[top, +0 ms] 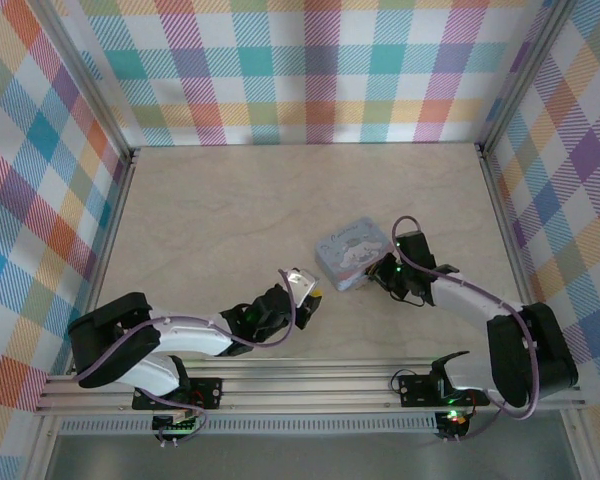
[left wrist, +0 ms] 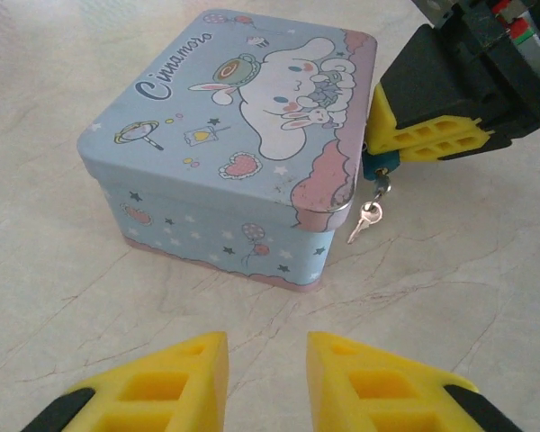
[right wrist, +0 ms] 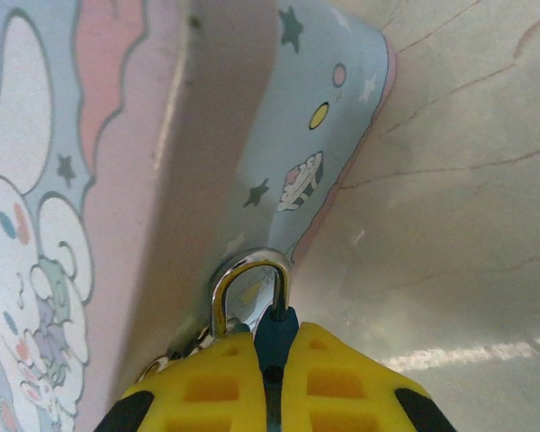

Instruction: Unlock the padlock with the key

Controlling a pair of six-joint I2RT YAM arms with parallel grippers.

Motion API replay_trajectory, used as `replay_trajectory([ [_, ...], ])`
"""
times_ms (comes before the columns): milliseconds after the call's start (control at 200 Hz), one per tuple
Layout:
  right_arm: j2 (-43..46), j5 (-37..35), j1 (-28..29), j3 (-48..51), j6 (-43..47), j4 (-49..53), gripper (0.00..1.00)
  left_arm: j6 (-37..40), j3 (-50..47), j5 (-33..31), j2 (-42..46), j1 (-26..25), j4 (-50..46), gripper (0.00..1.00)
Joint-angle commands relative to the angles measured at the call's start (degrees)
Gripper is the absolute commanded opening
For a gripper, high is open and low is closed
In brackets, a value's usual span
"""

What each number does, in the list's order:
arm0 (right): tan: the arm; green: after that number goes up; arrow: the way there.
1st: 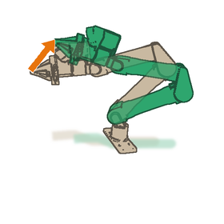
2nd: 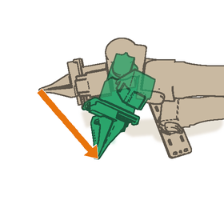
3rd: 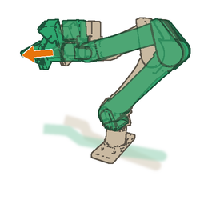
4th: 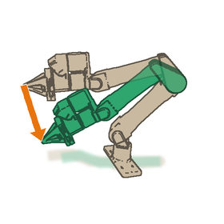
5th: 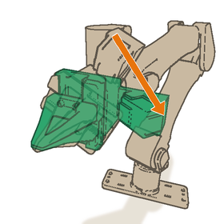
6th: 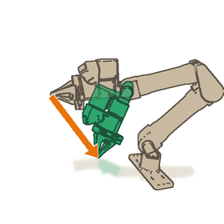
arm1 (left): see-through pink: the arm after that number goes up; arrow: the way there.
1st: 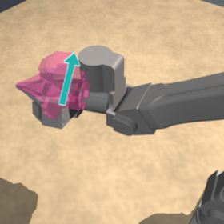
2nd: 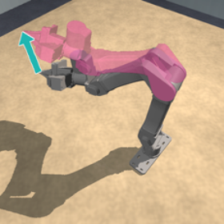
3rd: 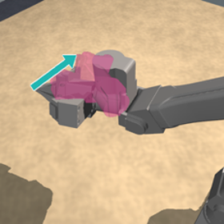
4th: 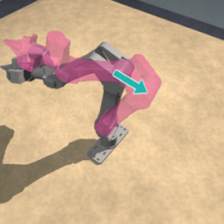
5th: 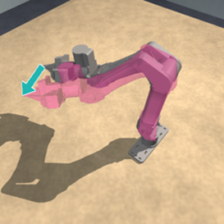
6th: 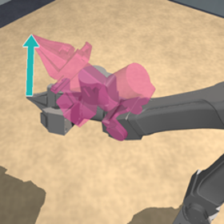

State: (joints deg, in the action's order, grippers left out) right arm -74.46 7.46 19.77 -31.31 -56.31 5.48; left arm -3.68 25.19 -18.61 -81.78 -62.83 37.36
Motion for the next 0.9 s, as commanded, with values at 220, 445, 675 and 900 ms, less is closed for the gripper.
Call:
replay_trajectory([
  [220,-1.97,0.57,-0.51,-0.02,-1.23,-5.08,0.00,-0.16,-1.47,-2.97,3.56,-0.54,-2.50,0.29],
  [445,1.74,-1.67,-0.52,-2.56,1.00,2.31,0.00,-0.45,-1.33,-5.89,7.52,-0.50,-7.44,0.31],
  [675,5.38,-2.64,-0.62,-4.01,3.70,6.91,0.00,-0.68,-1.20,-9.99,14.83,-0.41,-15.42,0.36],
  [900,10.59,-1.60,-0.63,-7.24,7.28,14.01,0.00,-7.34,1.77,-19.24,24.64,0.46,-33.21,0.47],
])
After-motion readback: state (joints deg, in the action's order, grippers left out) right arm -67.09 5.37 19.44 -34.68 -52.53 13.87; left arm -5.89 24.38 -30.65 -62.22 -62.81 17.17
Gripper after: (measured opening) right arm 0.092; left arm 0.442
